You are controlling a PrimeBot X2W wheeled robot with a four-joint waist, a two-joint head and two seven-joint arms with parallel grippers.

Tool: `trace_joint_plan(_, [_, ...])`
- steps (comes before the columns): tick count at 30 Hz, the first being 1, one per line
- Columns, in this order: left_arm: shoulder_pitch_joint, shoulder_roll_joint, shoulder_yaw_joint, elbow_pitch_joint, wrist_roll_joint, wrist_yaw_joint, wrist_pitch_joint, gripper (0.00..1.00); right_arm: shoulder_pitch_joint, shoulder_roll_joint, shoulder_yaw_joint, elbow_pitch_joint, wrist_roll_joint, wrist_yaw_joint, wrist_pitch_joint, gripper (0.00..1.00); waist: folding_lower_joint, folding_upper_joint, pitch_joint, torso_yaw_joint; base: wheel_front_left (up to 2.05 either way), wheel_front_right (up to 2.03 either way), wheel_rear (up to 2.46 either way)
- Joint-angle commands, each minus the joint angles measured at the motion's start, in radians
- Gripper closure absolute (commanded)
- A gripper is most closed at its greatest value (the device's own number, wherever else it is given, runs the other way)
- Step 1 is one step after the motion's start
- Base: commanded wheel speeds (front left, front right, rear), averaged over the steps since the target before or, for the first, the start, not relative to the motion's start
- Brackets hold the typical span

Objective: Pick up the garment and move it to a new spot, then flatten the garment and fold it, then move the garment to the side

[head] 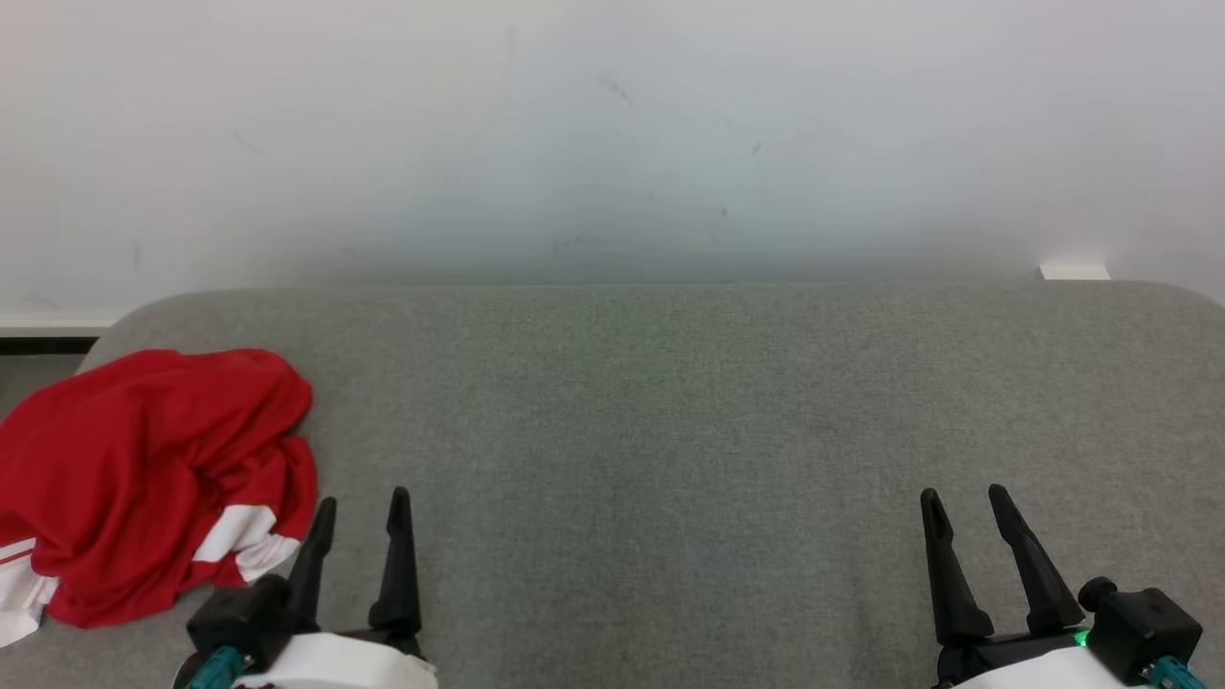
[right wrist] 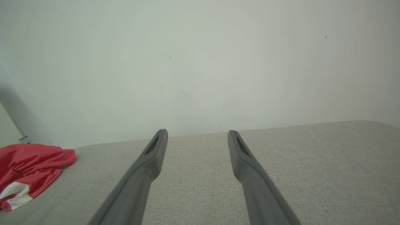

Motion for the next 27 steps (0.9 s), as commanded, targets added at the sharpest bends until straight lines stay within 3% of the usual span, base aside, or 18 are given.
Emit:
trace_joint_plan(1, [0.003,0.008,-0.001,0.0,0.025,0.001,-0.013,0.0,0.004,-0.002,-0.003,0.0,-0.025,-0.002,-0.009,0.0,0.0,-0.0001,-0.001,0.0,0.0,0.0,0.0])
trace_joint_plan(19, [0.01,0.008,-0.024,0.01,0.146,0.013,-0.044,0.0,0.008,-0.003,-0.008,0.007,-0.119,-0.002,-0.043,0.0,0.0,-0.0001,0.0,-0.002,0.0,0.0,0.0])
trace_joint_plan(27, [0.002,0.008,-0.024,0.016,0.145,0.013,-0.043,0.0,0.002,-0.003,-0.009,0.012,-0.115,-0.002,-0.04,0.0,0.0,-0.0001,0.002,-0.003,0.0,0.0,0.0])
